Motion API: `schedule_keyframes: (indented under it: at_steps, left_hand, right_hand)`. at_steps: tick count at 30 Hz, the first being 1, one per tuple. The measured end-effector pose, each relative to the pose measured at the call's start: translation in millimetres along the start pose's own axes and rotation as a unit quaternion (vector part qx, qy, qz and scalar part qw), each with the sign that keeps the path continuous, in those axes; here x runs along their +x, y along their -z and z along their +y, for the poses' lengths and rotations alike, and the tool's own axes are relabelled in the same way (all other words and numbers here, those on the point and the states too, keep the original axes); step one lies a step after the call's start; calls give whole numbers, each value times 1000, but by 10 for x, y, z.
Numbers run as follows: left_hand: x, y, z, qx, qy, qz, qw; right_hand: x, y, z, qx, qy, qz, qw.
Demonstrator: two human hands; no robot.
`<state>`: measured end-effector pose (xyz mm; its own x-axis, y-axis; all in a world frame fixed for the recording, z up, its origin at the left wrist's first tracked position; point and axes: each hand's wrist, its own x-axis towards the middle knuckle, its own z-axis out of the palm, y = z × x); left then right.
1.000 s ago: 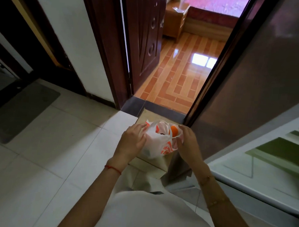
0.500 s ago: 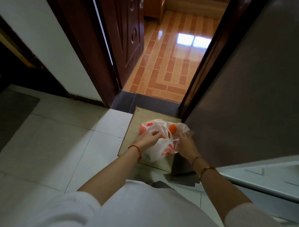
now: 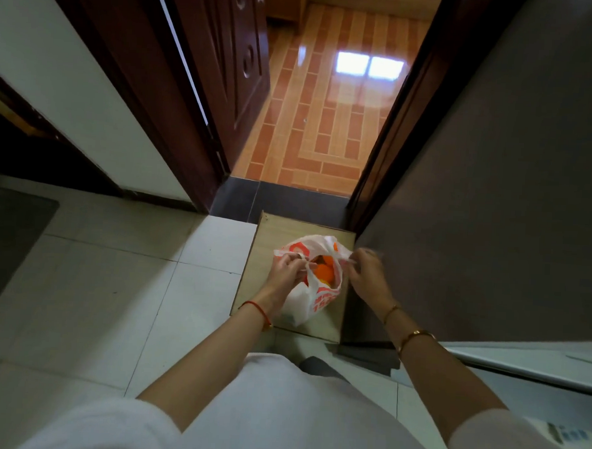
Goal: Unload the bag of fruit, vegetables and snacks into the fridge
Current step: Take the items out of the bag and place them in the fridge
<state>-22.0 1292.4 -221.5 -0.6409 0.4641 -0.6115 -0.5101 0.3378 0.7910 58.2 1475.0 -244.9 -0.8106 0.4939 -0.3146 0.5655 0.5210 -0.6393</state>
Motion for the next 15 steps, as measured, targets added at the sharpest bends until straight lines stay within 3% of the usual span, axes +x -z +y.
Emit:
schedule_keyframes:
  at_steps: [7,15]
  left_hand:
    - [-358,201,-49,52,-49,59,996]
    - [-802,418,-75,187,-124,143,964]
  right_hand:
    - [38,97,-350,144,-6,45,989]
    - [-368,134,-487,264,-5,4,965]
